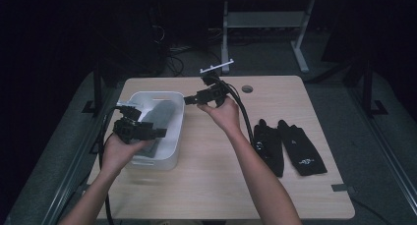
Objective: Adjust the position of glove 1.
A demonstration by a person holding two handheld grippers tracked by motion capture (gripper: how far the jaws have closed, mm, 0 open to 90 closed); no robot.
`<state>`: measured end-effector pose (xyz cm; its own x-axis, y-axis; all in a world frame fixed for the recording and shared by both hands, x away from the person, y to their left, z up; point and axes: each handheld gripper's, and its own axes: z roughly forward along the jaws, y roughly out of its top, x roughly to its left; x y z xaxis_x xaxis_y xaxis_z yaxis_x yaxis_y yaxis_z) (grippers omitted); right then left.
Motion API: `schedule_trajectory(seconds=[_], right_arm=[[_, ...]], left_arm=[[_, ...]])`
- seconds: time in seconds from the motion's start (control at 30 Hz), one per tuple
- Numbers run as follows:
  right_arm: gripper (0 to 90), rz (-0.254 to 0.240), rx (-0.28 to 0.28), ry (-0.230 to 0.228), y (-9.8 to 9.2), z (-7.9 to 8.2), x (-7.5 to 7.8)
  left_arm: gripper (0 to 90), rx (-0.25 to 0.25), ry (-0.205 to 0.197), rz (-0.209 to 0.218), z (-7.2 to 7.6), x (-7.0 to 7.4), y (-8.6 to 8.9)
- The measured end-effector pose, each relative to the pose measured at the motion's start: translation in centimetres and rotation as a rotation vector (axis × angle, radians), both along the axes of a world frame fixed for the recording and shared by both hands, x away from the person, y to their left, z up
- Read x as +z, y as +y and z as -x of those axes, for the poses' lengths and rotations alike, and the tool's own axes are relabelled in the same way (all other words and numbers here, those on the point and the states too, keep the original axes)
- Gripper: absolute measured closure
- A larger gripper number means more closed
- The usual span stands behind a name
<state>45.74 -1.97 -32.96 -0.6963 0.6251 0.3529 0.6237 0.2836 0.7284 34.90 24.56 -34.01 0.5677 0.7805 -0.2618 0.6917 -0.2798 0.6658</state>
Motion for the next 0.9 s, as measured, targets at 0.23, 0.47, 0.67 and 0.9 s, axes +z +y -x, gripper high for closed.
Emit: schedule_trajectory(seconds=[0.23, 0.47, 0.67, 0.9], right_arm=[[31.6, 0.001, -0.028, -0.008, -2.6, 0.5, 0.3], [30.5, 0.008, -0.059, -0.008, -6.4, 1.5, 0.4], [29.7, 0.023, -0.091, 0.002, -9.6, 2.5, -0.1], [29.5, 0.011, -0.130, 0.009, -12.5, 3.2, -0.6]], left_arm=[[27.9, -0.041, -0.025, -0.005, 0.1, 0.4, -1.9], [26.4, -0.083, -0.036, 0.002, 0.2, 0.5, -4.4], [25.1, -0.112, -0.048, 0.005, 0.3, 0.4, -6.2], [23.3, -0.141, -0.054, 0.000, 0.5, 0.3, -7.9]])
